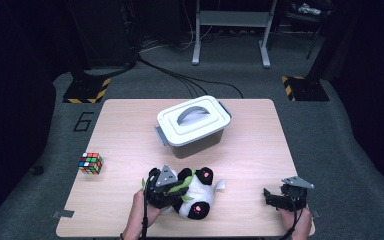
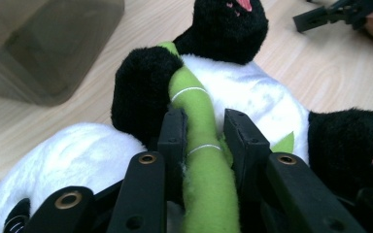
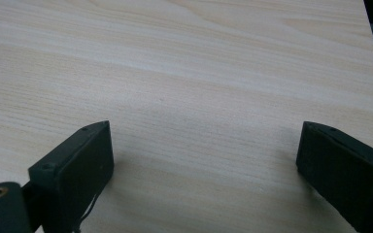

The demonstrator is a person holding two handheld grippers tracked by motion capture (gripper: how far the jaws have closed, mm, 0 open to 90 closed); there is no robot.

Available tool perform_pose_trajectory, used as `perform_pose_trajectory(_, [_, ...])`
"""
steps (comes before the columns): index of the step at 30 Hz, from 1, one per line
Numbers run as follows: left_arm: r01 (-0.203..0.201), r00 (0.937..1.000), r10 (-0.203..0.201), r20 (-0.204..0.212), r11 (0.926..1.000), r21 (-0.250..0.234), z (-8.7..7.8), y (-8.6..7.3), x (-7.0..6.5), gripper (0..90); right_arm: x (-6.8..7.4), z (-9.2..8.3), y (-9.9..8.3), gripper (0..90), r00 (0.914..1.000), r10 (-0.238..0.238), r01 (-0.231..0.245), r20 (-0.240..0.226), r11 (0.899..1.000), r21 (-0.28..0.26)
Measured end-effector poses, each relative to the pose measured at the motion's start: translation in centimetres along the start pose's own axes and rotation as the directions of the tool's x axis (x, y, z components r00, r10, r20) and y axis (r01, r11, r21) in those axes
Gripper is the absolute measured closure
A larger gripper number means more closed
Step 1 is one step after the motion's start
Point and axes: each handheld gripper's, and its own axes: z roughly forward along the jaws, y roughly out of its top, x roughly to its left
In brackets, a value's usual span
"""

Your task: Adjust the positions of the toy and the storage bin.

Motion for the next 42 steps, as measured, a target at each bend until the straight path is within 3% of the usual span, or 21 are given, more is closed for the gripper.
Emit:
perform_pose_trajectory(4, [-0.051, 0.9985, 0.052, 0.021, 0.9985, -0.016, -1.0, -0.1, 0.7, 72.6, 0.0, 0.0, 0.0, 5.8, 1.0000, 0.000, 0.000, 0.000, 1.000, 0.000])
perform_pose_trajectory(8, [-0.043, 0.9985, 0.044, 0.033, 0.9984, -0.038, -2.3, -0.4, 2.0, 72.9, 0.0, 0.0, 0.0, 5.8, 1.0000, 0.000, 0.000, 0.000, 1.000, 0.000])
perform_pose_trajectory(16, [-0.089, 0.9954, 0.091, 0.032, 0.9951, -0.044, -4.3, -0.8, 4.4, 72.7, 0.0, 0.0, 0.0, 5.8, 1.0000, 0.000, 0.000, 0.000, 1.000, -0.001])
perform_pose_trajectory(21, [-0.043, 0.9988, 0.043, 0.023, 0.9990, -0.011, -4.8, -2.0, 5.3, 71.6, 0.0, 0.0, 0.0, 5.8, 1.0000, 0.000, 0.000, 0.001, 1.000, -0.001])
perform_pose_trajectory(22, [-0.010, 0.9995, 0.010, 0.032, 0.9999, -0.005, -4.6, -2.7, 5.3, 71.1, 0.0, 0.0, 0.0, 5.8, 1.0000, 0.001, -0.001, 0.002, 1.000, -0.001])
perform_pose_trajectory(23, [-0.010, 0.9995, 0.010, 0.032, 0.9999, -0.005, -4.6, -2.7, 5.3, 69.9, 0.0, 0.0, 0.0, 5.8, 1.0000, 0.001, -0.001, 0.002, 1.000, -0.001])
perform_pose_trajectory(24, [0.028, 0.9996, -0.028, 0.010, 0.9994, -0.020, -4.4, -3.2, 5.0, 68.8, 0.0, 0.0, 0.0, 5.8, 1.0000, 0.001, -0.001, 0.002, 1.000, 0.000])
perform_pose_trajectory(27, [0.103, 0.9939, -0.104, -0.036, 0.9939, -0.040, -4.5, -3.3, 4.7, 58.4, 0.0, 0.0, 0.0, 5.8, 1.0000, 0.001, -0.001, 0.002, 1.000, 0.000])
perform_pose_trajectory(28, [0.103, 0.9939, -0.104, -0.036, 0.9939, -0.040, -4.5, -3.3, 4.7, 55.7, 0.0, 0.0, 0.0, 5.8, 1.0000, 0.001, -0.001, 0.002, 1.000, 0.000])
perform_pose_trajectory(29, [0.158, 0.9857, -0.161, -0.050, 0.9857, -0.060, -4.3, -3.3, 4.5, 49.7, 0.0, 0.0, 0.0, 5.8, 1.0000, 0.001, -0.001, 0.002, 1.000, 0.000])
perform_pose_trajectory(31, [0.157, 0.9848, -0.161, -0.065, 0.9858, -0.058, -4.2, -3.2, 4.4, 47.1, 0.0, 0.0, 0.0, 5.8, 1.0000, 0.002, -0.002, 0.002, 1.000, 0.000])
perform_pose_trajectory(32, [0.175, 0.9795, -0.179, -0.092, 0.9831, -0.054, -3.8, -3.2, 4.1, 45.7, 0.0, 0.0, 0.0, 5.8, 1.0000, 0.001, -0.001, 0.002, 1.000, 0.000])
perform_pose_trajectory(35, [0.178, 0.9757, -0.181, -0.124, 0.9835, -0.033, -3.4, -3.2, 3.7, 47.0, 0.0, 0.0, 0.0, 5.8, 1.0000, 0.001, -0.001, 0.002, 1.000, 0.000])
perform_pose_trajectory(38, [0.169, 0.9746, -0.170, -0.146, 0.9854, -0.022, -3.2, -3.4, 3.4, 54.3, 0.0, 0.0, 0.0, 5.8, 1.0000, 0.001, -0.001, 0.002, 1.000, 0.000])
perform_pose_trajectory(42, [0.151, 0.9799, -0.153, -0.128, 0.9883, -0.024, -3.3, -3.7, 3.3, 70.0, 0.0, 0.0, 0.0, 5.8, 1.0000, 0.001, -0.001, 0.002, 1.000, 0.000])
